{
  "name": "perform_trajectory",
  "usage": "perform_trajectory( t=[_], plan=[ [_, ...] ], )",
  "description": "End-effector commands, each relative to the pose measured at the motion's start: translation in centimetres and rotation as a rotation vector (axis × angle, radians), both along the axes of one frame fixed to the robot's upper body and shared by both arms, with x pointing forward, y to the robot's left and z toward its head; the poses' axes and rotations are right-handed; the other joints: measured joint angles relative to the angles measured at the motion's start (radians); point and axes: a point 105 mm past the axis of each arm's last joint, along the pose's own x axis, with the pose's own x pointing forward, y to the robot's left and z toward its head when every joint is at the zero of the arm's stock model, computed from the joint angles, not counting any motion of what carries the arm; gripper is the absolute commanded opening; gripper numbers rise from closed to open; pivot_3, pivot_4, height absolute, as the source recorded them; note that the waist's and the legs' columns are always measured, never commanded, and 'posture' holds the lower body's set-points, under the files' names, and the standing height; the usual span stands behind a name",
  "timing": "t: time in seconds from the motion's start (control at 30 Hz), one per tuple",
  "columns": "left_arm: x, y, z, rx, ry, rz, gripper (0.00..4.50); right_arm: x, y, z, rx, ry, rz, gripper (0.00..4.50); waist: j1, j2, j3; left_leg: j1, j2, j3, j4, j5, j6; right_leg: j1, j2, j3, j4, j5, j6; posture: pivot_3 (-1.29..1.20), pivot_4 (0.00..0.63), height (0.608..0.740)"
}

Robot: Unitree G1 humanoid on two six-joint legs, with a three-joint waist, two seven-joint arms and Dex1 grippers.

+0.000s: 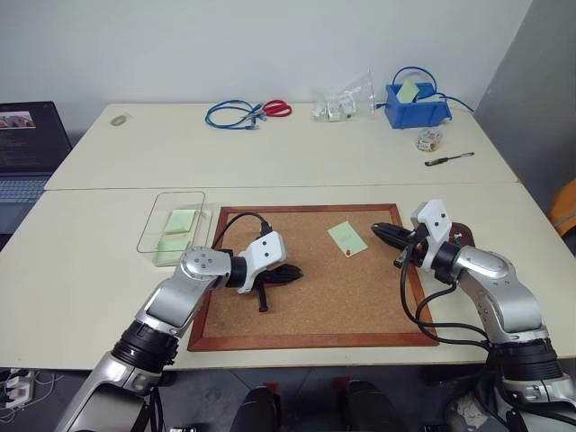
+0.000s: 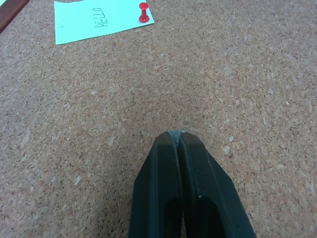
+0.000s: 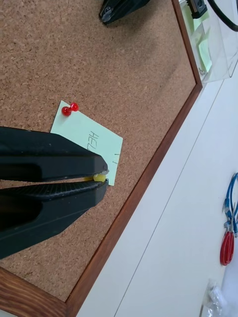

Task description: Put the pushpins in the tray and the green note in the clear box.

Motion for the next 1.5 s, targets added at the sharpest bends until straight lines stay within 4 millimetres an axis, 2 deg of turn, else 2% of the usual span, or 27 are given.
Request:
perform_trajectory(
  t=[0.03,0.13,0.2,0.23,0.3,0.43,0.67,1.23,1.5],
  plan=[
    [-0.9,1.5,-3.5,0.097,0.123,0.044,0.0,0.0,-0.4,1.6,0.01,-0.058,-0.022,0.05,0.0,0.0,0.0,0.0,0.0,0.0,0.0,0.0,0.0,0.0,0.0,0.0,0.0,0.0,0.0,0.0,0.15,0.74],
    [-0.9,1.5,-3.4,0.097,0.123,0.043,0.0,0.4,-2.1,2.0,0.023,-0.057,-0.114,0.05,0.0,0.0,0.0,0.0,0.0,0.0,0.0,0.0,0.0,0.0,0.0,0.0,0.0,0.0,0.0,0.0,0.15,0.74],
    [-0.9,1.5,-3.5,0.096,0.124,0.044,0.0,0.9,-4.3,2.1,0.017,-0.06,-0.231,0.05,0.0,0.0,0.0,0.0,0.0,0.0,0.0,0.0,0.0,0.0,0.0,0.0,0.0,0.0,0.0,0.0,0.15,0.74],
    [-0.9,1.5,-3.5,0.096,0.125,0.044,0.0,1.2,-6.3,2.1,0.009,-0.063,-0.336,0.05,0.001,0.0,0.0,0.0,0.0,0.0,0.0,0.0,0.0,0.0,0.0,0.0,0.0,0.0,0.0,0.0,0.15,0.74],
    [-1.0,1.5,-3.5,0.095,0.126,0.045,0.0,1.4,-8.9,2.1,0.017,-0.054,-0.48,0.05,0.002,0.0,0.0,0.0,0.0,0.0,0.0,0.0,0.0,0.0,0.0,0.0,0.0,0.0,0.0,0.0,0.15,0.74],
    [-1.0,1.3,-3.6,0.09,0.129,0.042,0.0,1.0,-11.5,1.4,0.055,0.004,-0.636,0.05,0.002,0.0,0.0,0.0,0.0,0.0,-0.001,0.0,0.0,0.0,0.0,0.0,0.0,0.0,0.0,0.0,0.15,0.74],
    [-0.5,0.9,-3.4,0.088,0.123,0.028,0.0,0.9,-12.4,0.0,0.057,0.082,-0.716,0.05,0.002,0.001,0.0,0.001,0.0,0.001,-0.001,0.0,0.0,0.0,0.0,0.002,0.0,0.0,0.0,0.0,0.15,0.74],
    [-0.6,1.0,-3.5,0.088,0.127,0.029,0.0,0.9,-12.9,-0.7,0.001,0.09,-0.738,3.42,0.004,0.001,0.0,0.0,0.0,0.001,-0.001,0.0,0.0,0.0,0.0,0.001,0.0,0.0,0.0,0.0,0.15,0.74],
    [-0.8,1.1,-3.5,0.089,0.128,0.03,0.0,0.3,-13.8,-1.7,-0.018,0.112,-0.768,3.42,0.004,0.001,0.0,0.0,0.0,0.001,-0.001,0.0,0.0,0.0,0.0,0.001,0.0,0.0,0.0,0.0,0.15,0.74]
  ],
)
